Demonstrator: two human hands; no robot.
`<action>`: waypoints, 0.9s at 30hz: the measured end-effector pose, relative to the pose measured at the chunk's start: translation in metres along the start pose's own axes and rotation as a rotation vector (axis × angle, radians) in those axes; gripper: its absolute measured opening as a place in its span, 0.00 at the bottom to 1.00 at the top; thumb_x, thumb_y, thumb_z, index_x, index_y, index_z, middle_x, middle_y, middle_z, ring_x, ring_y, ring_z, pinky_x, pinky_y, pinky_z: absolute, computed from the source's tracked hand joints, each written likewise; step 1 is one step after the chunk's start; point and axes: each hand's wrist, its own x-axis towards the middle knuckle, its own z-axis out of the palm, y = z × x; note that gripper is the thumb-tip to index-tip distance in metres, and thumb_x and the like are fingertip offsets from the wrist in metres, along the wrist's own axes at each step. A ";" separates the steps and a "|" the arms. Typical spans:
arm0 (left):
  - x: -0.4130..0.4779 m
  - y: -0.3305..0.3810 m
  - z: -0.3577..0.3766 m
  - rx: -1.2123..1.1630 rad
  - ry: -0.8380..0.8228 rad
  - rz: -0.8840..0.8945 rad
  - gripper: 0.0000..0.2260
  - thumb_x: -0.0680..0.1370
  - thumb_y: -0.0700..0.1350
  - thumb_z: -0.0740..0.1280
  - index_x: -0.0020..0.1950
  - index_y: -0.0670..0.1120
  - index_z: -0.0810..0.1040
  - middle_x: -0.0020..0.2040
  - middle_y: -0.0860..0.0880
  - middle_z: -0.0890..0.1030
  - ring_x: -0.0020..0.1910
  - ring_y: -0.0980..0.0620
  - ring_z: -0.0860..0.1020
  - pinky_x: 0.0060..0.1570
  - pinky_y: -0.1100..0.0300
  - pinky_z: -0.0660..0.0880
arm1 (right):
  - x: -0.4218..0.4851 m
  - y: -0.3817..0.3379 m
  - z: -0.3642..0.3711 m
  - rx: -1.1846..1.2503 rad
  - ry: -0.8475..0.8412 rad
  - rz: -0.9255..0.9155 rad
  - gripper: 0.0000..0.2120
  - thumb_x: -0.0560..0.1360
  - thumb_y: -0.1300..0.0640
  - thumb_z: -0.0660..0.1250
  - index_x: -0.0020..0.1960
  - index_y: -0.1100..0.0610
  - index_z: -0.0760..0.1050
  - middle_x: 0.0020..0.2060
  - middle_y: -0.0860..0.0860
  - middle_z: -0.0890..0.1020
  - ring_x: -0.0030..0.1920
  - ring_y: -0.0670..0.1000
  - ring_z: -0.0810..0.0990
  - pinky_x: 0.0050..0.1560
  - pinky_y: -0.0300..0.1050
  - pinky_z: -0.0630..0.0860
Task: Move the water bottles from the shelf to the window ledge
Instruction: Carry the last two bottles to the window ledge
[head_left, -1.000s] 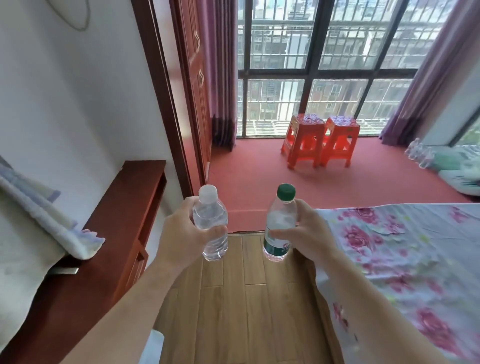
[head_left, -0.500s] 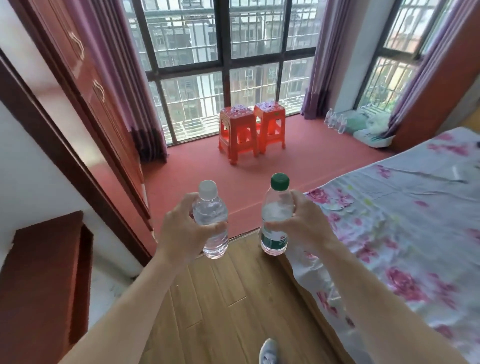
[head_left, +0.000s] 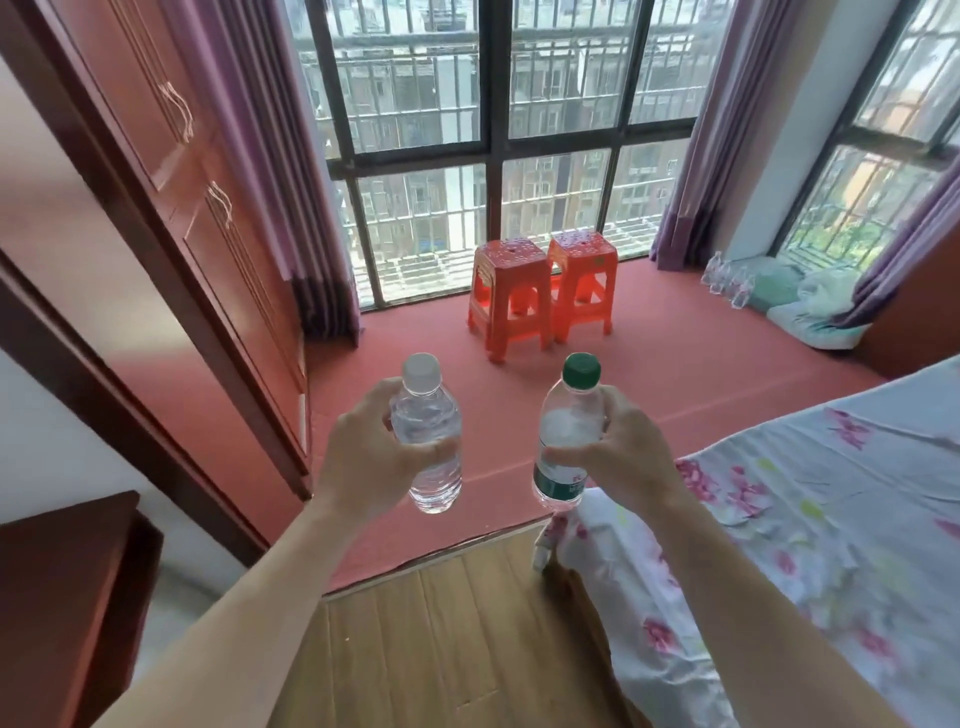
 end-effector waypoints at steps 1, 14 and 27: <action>0.013 -0.003 0.001 -0.003 0.000 -0.005 0.29 0.62 0.55 0.83 0.61 0.56 0.77 0.48 0.62 0.81 0.46 0.67 0.79 0.43 0.68 0.72 | 0.014 -0.003 0.003 0.001 -0.004 0.003 0.27 0.59 0.56 0.80 0.56 0.45 0.75 0.45 0.44 0.83 0.47 0.45 0.82 0.44 0.43 0.79; 0.237 -0.067 0.018 -0.045 -0.114 0.029 0.28 0.61 0.53 0.84 0.57 0.56 0.78 0.46 0.60 0.83 0.42 0.67 0.80 0.43 0.69 0.76 | 0.191 -0.031 0.061 -0.021 0.138 0.079 0.26 0.60 0.54 0.79 0.55 0.45 0.75 0.46 0.44 0.83 0.48 0.48 0.82 0.48 0.49 0.81; 0.413 -0.045 0.135 -0.044 -0.310 0.088 0.29 0.60 0.53 0.83 0.57 0.61 0.76 0.47 0.59 0.83 0.46 0.62 0.80 0.45 0.64 0.75 | 0.340 0.013 0.016 0.016 0.301 0.176 0.26 0.62 0.53 0.79 0.58 0.46 0.75 0.47 0.44 0.82 0.49 0.47 0.81 0.46 0.43 0.78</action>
